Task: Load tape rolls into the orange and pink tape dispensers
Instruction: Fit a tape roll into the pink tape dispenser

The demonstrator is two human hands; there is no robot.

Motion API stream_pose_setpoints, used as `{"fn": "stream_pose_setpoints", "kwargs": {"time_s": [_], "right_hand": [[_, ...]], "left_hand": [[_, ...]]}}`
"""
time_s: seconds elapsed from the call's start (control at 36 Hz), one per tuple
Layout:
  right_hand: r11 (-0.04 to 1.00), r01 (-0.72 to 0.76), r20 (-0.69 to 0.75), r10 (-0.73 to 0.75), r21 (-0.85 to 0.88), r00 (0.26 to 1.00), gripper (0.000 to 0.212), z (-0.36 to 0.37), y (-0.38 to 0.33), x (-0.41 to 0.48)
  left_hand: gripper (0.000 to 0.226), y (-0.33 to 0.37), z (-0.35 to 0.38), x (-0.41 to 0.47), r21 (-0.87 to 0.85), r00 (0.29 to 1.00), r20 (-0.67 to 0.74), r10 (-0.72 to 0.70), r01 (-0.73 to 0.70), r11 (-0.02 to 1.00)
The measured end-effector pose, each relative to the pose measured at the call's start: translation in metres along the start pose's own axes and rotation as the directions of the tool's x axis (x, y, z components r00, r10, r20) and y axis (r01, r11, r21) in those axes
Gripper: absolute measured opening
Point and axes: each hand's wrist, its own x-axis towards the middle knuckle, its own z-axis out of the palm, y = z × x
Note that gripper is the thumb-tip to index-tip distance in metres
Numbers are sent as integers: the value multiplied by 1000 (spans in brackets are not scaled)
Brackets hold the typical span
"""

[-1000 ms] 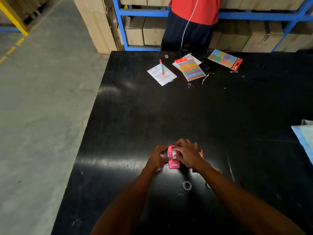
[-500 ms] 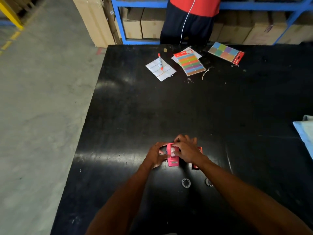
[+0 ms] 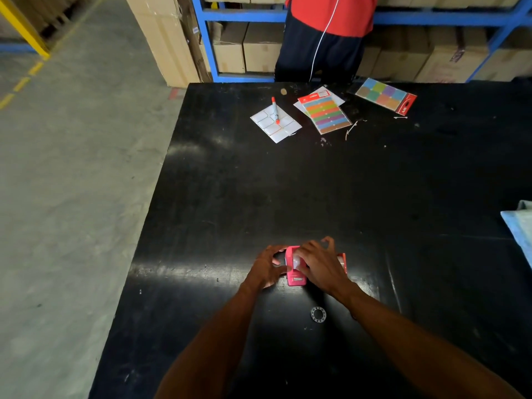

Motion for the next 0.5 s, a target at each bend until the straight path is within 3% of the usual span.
{"fn": "stream_pose_setpoints", "kwargs": {"time_s": [0.11,0.33,0.5], "right_hand": [[999,25,-21,-25,28,999,16,-2,5,0],[999,33,-40,-32,27,999,22,-9,7,7],[999,8,37,-9,39,999,20,-7,5,9]], "left_hand": [[62,1,-1,1,3,1000,14,4,-4,1000],[63,1,-1,0,-6,1000,8,-7,7,1000],[62,3,-1,-2,-27,1000,13,-9,9,1000]]}}
